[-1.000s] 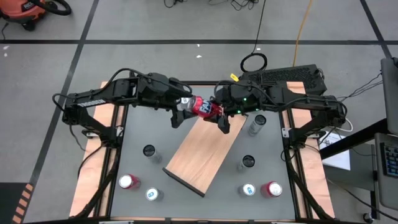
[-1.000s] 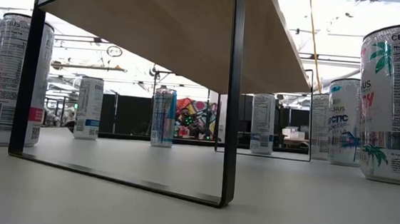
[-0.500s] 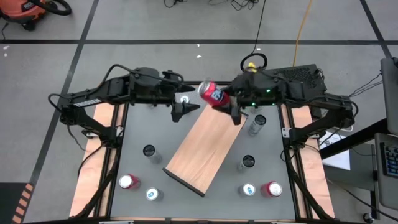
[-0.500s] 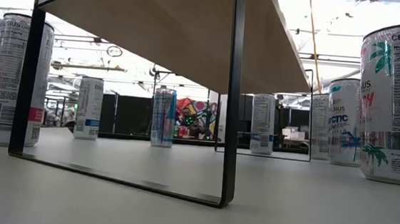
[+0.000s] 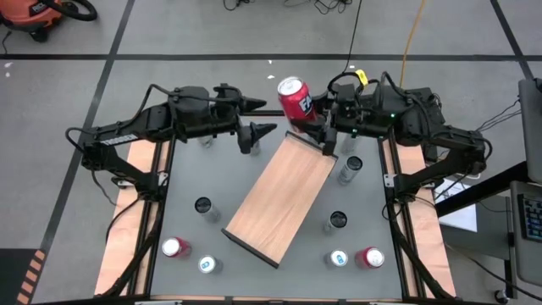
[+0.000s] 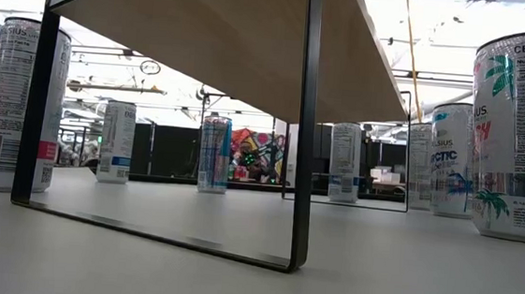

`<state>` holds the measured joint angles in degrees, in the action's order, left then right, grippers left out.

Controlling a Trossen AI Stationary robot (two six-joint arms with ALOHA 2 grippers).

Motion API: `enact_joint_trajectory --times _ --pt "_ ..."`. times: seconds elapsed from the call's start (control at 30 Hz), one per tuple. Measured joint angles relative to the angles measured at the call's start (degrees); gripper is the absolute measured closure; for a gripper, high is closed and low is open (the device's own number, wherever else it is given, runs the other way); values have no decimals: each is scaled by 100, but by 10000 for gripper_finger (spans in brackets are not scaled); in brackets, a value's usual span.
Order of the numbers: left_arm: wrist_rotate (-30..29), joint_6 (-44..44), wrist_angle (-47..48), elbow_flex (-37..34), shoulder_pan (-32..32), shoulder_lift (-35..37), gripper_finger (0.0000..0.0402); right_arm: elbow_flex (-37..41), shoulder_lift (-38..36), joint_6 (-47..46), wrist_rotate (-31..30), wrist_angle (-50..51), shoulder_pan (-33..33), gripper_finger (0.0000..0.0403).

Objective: Place canned beverage on shelf
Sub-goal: Put the red soda can on the shelf

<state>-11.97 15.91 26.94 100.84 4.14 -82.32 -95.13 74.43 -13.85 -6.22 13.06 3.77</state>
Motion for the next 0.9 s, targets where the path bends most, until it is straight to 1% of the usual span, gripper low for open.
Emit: enact_joint_trajectory --times 0.13,0.3,0.37,0.63,0.77,0.9 --pt "360 458 -206 -2 -7 0 13 0 50 -11 0 -298 0 140" --pt "1164 479 -1087 -2 -4 0 13 0 66 -48 26 -514 0 140" --pt "1382 480 -1274 -2 30 0 13 0 66 -103 29 -518 0 140" --pt "2205 548 -1235 -2 394 -147 13 0 68 -205 72 -647 0 140" --pt "2588 627 -1394 -2 485 -315 13 -2 132 -357 337 -904 0 140" --pt "2769 626 -1707 -2 484 -467 13 0 167 -405 358 -876 -15 140"
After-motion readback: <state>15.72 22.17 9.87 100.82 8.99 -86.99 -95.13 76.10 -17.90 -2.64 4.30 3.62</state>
